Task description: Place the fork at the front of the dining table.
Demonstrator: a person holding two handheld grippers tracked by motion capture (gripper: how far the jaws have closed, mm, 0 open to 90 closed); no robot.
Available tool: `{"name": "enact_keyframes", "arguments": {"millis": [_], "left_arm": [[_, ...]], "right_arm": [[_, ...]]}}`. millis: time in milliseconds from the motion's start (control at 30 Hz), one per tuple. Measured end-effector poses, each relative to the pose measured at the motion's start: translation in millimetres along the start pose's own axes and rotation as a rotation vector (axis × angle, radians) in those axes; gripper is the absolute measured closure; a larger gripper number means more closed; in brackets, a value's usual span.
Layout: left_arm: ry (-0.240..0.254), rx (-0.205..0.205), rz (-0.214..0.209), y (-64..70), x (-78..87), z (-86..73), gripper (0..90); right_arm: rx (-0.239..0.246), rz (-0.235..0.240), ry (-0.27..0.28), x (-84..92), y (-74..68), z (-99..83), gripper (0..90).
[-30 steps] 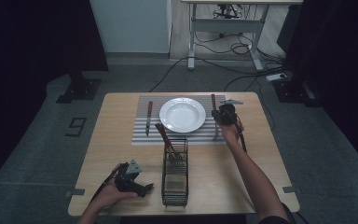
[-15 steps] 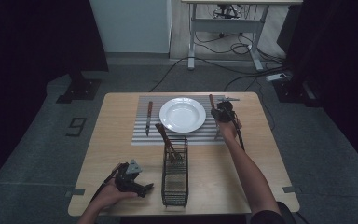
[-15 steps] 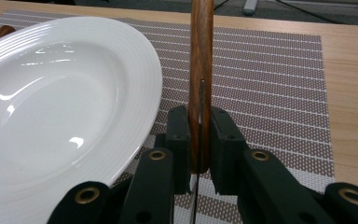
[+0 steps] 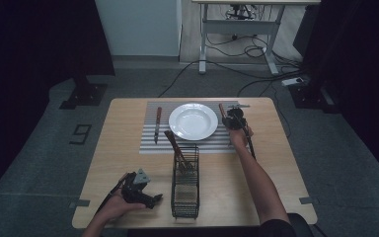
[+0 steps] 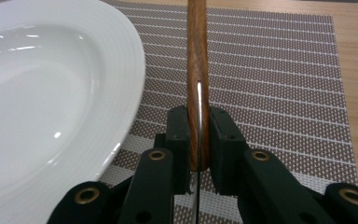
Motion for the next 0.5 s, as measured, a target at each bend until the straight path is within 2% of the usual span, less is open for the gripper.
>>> {"name": "enact_keyframes", "arguments": {"millis": [300, 500], "left_arm": [[0.0, 0.001, 0.0, 0.0, 0.0, 0.0, 0.0], [0.0, 0.001, 0.0, 0.0, 0.0, 0.0, 0.0]], "right_arm": [[-0.01, -0.017, -0.042, -14.1, 5.0, -3.3, 79.8], [0.013, -0.05, -0.049, -17.6, 3.5, -2.9, 79.3]]}}
Point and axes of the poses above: each handheld gripper's, and its own axes: x roughly backward along the jaws, z roughly out of its top, y roughly to its right, the point moved 9 cm from there along -x, roughly forward along the jaws, and after that the axes turned 15 degrees about -y, right-handed, at the moved point
